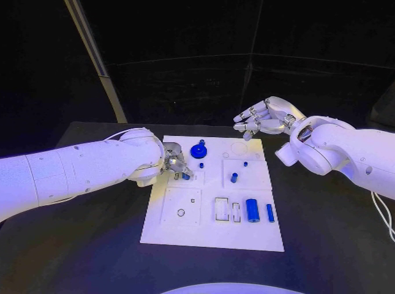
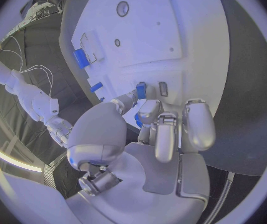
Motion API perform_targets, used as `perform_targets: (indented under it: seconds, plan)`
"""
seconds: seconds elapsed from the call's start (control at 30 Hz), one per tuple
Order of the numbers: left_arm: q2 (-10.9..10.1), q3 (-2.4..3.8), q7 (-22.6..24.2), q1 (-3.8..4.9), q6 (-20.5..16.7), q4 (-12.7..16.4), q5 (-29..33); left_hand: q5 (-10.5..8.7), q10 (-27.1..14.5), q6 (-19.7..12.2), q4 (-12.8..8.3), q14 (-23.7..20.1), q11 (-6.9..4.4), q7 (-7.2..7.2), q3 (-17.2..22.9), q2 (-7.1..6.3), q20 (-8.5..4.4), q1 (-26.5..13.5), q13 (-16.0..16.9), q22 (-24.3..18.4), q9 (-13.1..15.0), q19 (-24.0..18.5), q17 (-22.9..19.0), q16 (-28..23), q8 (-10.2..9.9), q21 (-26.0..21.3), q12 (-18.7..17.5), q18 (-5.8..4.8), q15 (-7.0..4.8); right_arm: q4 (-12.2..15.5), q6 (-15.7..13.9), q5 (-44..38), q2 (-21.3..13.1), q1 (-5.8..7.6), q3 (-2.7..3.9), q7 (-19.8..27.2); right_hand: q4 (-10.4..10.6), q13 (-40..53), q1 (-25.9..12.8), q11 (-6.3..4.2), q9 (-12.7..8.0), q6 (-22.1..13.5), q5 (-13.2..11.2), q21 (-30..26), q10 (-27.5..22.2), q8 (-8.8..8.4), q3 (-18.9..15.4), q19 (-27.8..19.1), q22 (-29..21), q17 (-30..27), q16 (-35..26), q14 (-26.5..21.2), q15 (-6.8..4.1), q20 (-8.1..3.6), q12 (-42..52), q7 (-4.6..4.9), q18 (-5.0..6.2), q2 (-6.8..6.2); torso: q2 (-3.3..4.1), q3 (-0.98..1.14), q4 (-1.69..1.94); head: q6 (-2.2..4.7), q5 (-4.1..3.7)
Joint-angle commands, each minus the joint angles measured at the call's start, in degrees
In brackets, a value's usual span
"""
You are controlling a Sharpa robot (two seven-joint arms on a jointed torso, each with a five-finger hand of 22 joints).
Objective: Assemble the parts on the task board
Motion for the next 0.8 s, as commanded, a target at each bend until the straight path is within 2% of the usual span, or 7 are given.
perform_targets:
  seconds: [0.03,0.27,0.8]
  plan:
    - [0.1,-0.08,-0.3,-0.07,1.0,-0.2,0.0,-0.21,0.4,0.7,-1.2,6.1,0.02,-0.01,0.7,-0.27,-0.32,-1.4,0.1,0.1,0.1,0.1,15.1,0.2,0.3,0.1,0.3,-0.77,-0.46,0.1,0.5,-0.4,0.1,0.11,0.03,0.4,0.1,0.0,-0.5,-0.03,-0.1,-0.3,0.2,-0.4,-0.5,-0.13,-0.4,-0.2,-0.1,0.1,-0.3,-0.4,0.25,0.14,-0.2,0.01,0.11,0.28,0.00,0.02,-0.06,-0.01,0.01]
    - [0.5,-0.08,-0.3,-0.06,1.0,-0.9,0.3,-0.22,0.6,1.5,1.2,6.1,-0.16,-0.22,-3.8,-1.52,-0.51,-4.5,0.6,0.3,0.4,0.2,15.1,0.2,0.8,0.1,0.8,-0.81,-0.63,0.1,0.5,-0.4,0.1,0.11,0.03,0.4,0.3,-0.1,-0.6,0.13,-0.1,-0.5,0.1,-0.7,-1.0,-0.14,-0.6,-0.5,-0.2,0.1,-0.6,-0.7,0.42,0.29,-0.3,0.13,0.10,0.27,0.00,0.04,-0.06,-0.09,0.00]
    - [1.2,-0.08,-0.3,-0.05,1.2,-2.0,0.4,-0.21,0.8,1.8,3.2,6.1,-0.33,-0.39,-9.0,-1.68,-0.69,-5.9,0.9,0.5,0.6,0.3,15.1,0.2,1.0,0.1,1.1,-0.85,-0.79,0.1,0.8,-0.4,0.1,0.11,0.03,0.2,0.5,-0.2,-0.9,0.50,-0.1,-0.9,0.0,-1.3,-2.0,-0.17,-1.1,-1.0,-0.5,0.1,-1.1,-1.4,0.78,0.63,-0.3,0.42,0.10,0.25,-0.04,0.00,-0.05,-0.22,-0.14]
